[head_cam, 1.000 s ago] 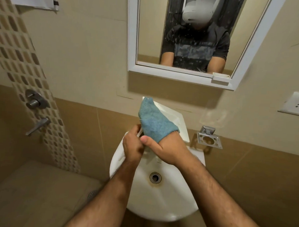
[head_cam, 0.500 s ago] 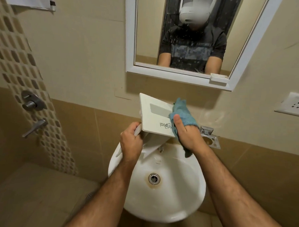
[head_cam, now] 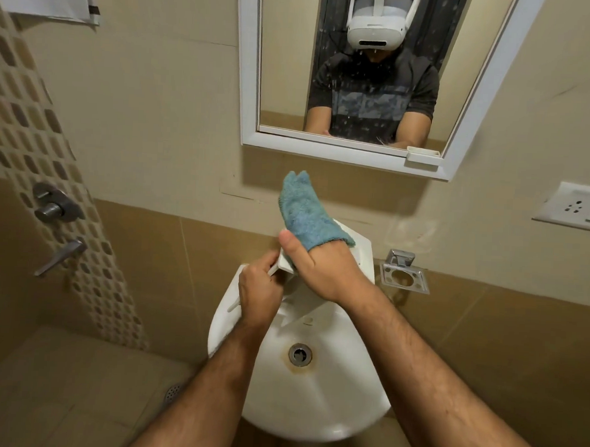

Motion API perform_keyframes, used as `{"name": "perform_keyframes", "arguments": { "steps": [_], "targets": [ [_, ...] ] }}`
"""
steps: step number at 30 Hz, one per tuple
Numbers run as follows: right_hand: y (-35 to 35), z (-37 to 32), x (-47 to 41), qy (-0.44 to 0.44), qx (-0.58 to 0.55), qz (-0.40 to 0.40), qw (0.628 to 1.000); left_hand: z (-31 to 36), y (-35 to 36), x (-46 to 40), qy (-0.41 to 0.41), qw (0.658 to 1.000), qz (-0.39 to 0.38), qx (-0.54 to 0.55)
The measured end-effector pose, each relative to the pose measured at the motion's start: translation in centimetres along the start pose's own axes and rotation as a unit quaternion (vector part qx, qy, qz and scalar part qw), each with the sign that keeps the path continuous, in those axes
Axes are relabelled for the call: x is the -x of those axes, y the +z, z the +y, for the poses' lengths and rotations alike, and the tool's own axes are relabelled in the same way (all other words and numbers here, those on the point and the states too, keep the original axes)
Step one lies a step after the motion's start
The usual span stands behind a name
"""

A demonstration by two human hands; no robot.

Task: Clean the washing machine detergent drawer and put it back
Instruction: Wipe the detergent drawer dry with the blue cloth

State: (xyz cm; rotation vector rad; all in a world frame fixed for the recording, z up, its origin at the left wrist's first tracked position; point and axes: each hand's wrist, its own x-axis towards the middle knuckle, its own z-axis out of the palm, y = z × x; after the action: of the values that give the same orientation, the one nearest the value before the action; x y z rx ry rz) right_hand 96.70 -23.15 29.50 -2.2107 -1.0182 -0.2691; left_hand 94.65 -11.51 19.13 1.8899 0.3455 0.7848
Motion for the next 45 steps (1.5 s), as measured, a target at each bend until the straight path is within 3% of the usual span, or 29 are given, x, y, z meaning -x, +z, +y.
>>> {"name": "perform_keyframes", "arguments": {
  "steps": [5,11,14,18,22,25,29,32,38,45],
  "targets": [
    [1.3,0.4,2.2,-0.002,-0.008,-0.003,1.000,-0.9,-0.2,-0.2,-0.015,0.999,0.017,0.026],
    [0.7,1.5,2.8,0.018,-0.100,0.103,0.989,-0.6,-0.7,-0.6,-0.013,0.999,-0.001,0.040],
    [-2.0,1.6,0.6,0.107,-0.190,0.103,0.970,-0.2,-0.8,-0.8,0.020,0.999,-0.021,0.015],
    [-4.8,1.8,-1.6,0.131,0.000,-0.004,0.991,0.8,-0.6,-1.0,0.031,0.999,-0.012,-0.003],
    [-5.4,3.0,-2.0,0.182,0.140,-0.064,0.971,1.1,-1.1,-1.6,0.013,0.999,0.029,0.033],
    [-5.1,4.3,-1.8,0.266,0.109,-0.004,0.958,1.4,-1.3,-1.9,0.014,0.999,0.034,0.028],
    [-4.6,5.2,-1.2,0.313,0.061,0.114,0.941,0.9,-1.3,-2.1,-0.002,0.999,0.048,0.024],
    [-5.1,6.0,-1.0,0.337,0.005,0.103,0.936,0.5,-1.3,-1.9,0.001,0.999,0.044,0.012],
    [-2.8,5.4,0.1,0.283,-0.031,0.123,0.951,0.3,-0.6,-1.5,0.007,0.999,0.029,-0.026],
    [-1.9,2.0,0.0,0.110,-0.072,0.121,0.984,-0.5,0.2,-1.2,0.004,0.998,-0.027,-0.063]
  ]
}}
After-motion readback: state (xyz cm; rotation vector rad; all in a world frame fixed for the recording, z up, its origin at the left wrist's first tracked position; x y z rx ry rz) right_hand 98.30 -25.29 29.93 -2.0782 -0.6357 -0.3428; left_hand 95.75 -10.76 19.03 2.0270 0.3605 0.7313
